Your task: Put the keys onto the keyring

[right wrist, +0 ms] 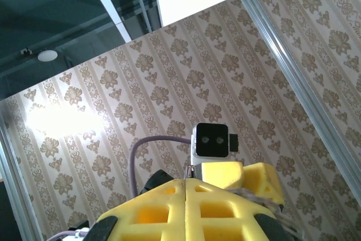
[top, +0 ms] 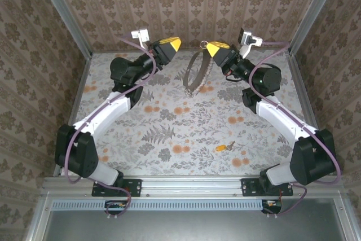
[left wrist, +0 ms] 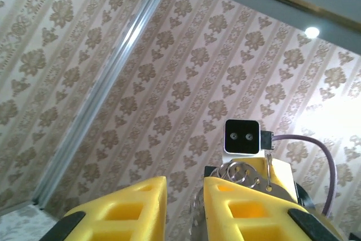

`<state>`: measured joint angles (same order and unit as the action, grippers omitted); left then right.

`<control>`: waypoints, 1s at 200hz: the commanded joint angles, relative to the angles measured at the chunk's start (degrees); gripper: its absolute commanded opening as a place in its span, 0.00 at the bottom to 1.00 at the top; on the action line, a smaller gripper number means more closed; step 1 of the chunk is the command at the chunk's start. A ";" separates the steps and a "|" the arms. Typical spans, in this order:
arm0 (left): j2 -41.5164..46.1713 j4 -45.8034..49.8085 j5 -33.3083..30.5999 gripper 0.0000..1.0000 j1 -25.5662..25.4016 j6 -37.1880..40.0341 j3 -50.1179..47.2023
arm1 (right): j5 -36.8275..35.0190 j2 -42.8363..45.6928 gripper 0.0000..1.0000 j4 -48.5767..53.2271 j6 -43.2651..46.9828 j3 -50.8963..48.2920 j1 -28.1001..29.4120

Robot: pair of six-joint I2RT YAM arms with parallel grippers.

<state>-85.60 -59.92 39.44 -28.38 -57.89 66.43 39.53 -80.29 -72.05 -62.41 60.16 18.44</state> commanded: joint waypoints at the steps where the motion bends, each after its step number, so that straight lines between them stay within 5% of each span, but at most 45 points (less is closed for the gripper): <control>1: -0.21 -7.60 2.18 0.25 -1.85 -4.72 2.34 | -2.72 2.55 0.00 -3.28 -0.29 -0.58 0.45; 200: -4.65 -5.83 2.31 0.20 -10.66 -1.22 6.54 | -4.75 1.81 0.00 -2.93 -1.49 -3.37 1.34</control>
<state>-90.06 -63.29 41.17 -38.30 -59.81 70.83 36.21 -79.18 -72.03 -63.26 56.86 19.29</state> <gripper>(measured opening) 0.196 0.065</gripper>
